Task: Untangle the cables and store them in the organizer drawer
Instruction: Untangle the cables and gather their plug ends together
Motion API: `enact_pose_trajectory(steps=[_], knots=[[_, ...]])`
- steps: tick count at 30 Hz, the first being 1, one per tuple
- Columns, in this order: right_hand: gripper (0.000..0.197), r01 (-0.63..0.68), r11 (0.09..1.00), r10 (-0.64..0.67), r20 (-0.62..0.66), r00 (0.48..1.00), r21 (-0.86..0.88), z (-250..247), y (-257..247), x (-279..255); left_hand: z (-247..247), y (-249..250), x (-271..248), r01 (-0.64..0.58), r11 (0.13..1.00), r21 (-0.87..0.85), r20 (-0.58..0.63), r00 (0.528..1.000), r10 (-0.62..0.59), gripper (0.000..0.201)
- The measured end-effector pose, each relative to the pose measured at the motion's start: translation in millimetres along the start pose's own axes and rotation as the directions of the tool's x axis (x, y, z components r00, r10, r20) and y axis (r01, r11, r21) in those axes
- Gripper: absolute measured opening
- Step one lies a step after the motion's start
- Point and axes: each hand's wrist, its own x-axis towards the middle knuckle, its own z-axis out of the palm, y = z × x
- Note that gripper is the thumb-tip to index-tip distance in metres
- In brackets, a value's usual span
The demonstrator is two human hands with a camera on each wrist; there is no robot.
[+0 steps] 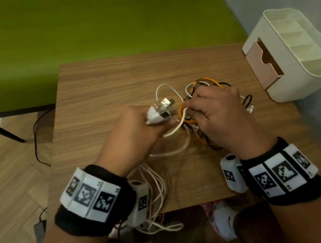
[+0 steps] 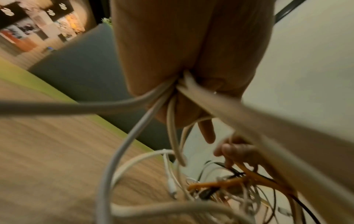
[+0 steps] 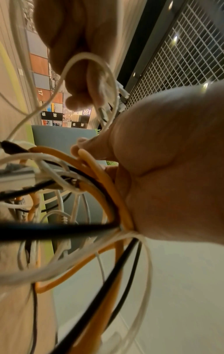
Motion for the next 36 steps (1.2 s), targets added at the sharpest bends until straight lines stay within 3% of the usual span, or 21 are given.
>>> enact_pose_trajectory(steps=[4, 8, 12, 19, 21, 24, 29, 31, 33, 36], knots=[[0.018, 0.032, 0.996, -0.032, -0.005, 0.999, -0.081, 0, -9, -1, 13, 7, -1, -0.047, 0.995, 0.083, 0.07, 0.997, 0.041, 0.032], [0.02, 0.029, 0.993, -0.027, 0.018, 0.999, -0.114, -1, -11, -2, 10, 10, 0, -0.007, 0.987, -0.163, -0.029, 1.0, 0.002, 0.025], [0.015, 0.025, 0.99, -0.025, 0.005, 1.0, -0.137, 0, -11, -1, 1, 7, 5, 0.08, 0.949, -0.306, -0.161, 0.978, -0.134, 0.031], [0.025, 0.011, 0.995, -0.012, -0.001, 1.0, -0.098, -1, -13, 0, 5, 13, -2, 0.117, 0.984, -0.132, 0.115, 0.988, -0.102, 0.041], [0.022, 0.009, 0.996, -0.009, -0.004, 1.0, -0.088, -1, -11, 1, 4, 12, -1, 0.126, 0.99, -0.063, 0.09, 0.989, -0.12, 0.027], [0.017, 0.028, 0.997, -0.028, -0.008, 1.0, -0.067, 0, -10, 2, 2, 12, -1, 0.128, 0.992, -0.023, 0.037, 0.991, -0.127, 0.033], [0.023, 0.032, 0.999, -0.031, 0.012, 0.999, -0.004, -2, -9, 4, 3, 17, -4, 0.031, 0.999, -0.044, 0.035, 0.999, -0.029, 0.032], [0.022, 0.033, 0.999, -0.034, 0.029, 0.999, 0.004, -4, -7, 5, -2, 17, -3, 0.024, 0.99, -0.142, 0.026, 0.999, -0.021, 0.036], [0.022, 0.015, 0.999, -0.014, 0.039, 0.999, -0.039, -7, -4, 4, -13, 13, -1, 0.056, 0.938, -0.341, 0.02, 0.998, -0.053, 0.024], [0.023, -0.076, 0.992, 0.083, 0.07, 0.994, -0.096, -12, 7, 2, -38, 3, 0, 0.09, 0.74, -0.666, -0.014, 0.991, -0.133, 0.008]])
